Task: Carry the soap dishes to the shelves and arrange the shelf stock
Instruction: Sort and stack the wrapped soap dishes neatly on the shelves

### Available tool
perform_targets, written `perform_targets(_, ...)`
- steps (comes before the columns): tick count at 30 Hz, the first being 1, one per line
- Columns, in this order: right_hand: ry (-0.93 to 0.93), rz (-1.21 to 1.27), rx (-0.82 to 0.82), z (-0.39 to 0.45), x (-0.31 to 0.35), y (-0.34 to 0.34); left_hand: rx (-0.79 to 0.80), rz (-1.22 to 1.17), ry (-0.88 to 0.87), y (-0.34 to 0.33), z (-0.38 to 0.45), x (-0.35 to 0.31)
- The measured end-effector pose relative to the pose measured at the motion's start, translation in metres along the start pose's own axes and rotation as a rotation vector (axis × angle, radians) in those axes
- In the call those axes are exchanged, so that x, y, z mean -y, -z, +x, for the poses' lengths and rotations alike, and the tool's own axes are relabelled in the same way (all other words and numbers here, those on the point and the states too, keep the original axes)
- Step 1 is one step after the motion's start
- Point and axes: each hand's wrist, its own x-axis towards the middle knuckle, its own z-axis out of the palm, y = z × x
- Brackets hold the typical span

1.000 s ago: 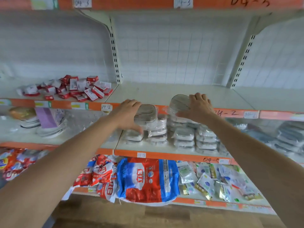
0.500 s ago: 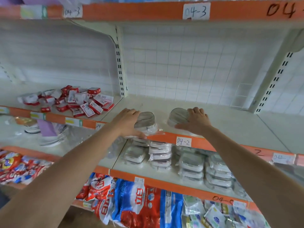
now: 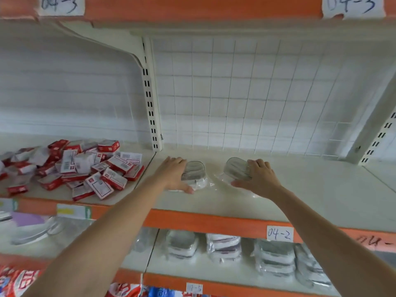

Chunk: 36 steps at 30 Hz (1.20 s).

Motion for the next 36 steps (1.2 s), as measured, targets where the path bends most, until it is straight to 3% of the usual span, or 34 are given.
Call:
perform_targets(4,-0.040,0.027,-0.029,0.018,0.013,-0.013,-0.018,-0.042,-0.079,-0.009,0.027,0.014)
perform_targets(8,-0.044,0.033,-0.071,0.041,0.023,-0.003,-0.112,-0.153,-0.045,-0.017,0.042,0.029)
perform_targets(15,0.089,0.020,-0.027,0.079,0.056,0.005,-0.172,-0.705,0.137,-0.030,0.047,0.049)
perform_targets(28,0.246,0.037,0.107,0.123,0.111,-0.021,-0.299,-0.916,0.260,-0.040,0.069,0.058)
perform_targets(36,0.295,0.050,0.131,0.140,0.122,-0.034,-0.234,-0.947,0.204,-0.035,0.062,0.077)
